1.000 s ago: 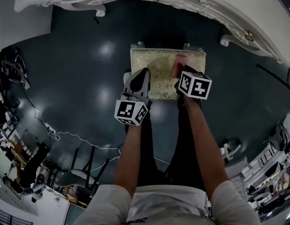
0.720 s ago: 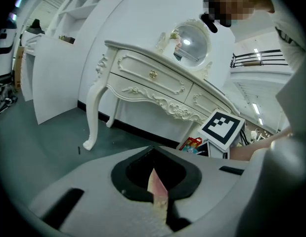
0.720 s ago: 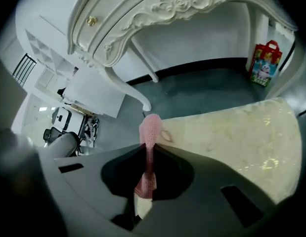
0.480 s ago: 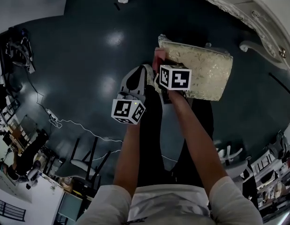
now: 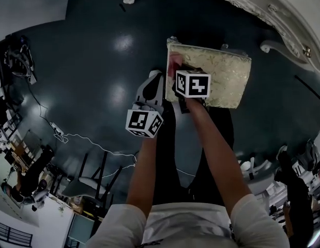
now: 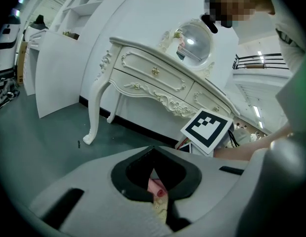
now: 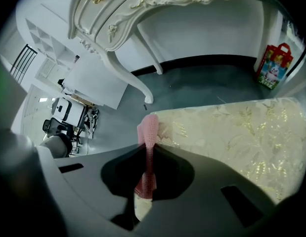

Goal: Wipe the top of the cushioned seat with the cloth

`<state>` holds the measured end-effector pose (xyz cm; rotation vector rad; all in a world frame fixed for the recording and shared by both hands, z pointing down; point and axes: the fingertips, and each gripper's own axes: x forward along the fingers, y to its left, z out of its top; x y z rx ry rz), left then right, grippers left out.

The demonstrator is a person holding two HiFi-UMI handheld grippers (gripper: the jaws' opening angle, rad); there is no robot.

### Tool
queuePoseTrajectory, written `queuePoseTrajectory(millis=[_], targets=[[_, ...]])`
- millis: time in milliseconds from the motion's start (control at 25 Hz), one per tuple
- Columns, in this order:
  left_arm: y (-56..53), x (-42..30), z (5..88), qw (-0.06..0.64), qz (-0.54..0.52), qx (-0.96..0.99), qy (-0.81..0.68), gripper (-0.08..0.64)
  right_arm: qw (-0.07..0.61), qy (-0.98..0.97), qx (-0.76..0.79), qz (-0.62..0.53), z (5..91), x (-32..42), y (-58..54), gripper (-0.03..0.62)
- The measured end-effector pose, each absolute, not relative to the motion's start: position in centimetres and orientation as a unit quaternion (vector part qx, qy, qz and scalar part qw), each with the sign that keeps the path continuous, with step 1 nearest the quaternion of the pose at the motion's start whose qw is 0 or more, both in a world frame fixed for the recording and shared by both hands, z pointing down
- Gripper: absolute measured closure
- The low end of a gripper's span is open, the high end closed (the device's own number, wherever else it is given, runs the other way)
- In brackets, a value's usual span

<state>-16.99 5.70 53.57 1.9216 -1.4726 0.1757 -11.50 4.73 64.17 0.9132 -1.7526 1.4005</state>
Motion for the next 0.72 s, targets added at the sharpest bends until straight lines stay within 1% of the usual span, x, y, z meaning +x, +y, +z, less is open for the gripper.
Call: queuePoseTrajectory(millis=[720], targets=[[4.3, -5.7, 55.0, 0.354, 0.091, 0.776, -0.514, 0.546, 0.323, -0.653, 0.410, 0.548, 64.1, 2.9, 3.6, 0.568]])
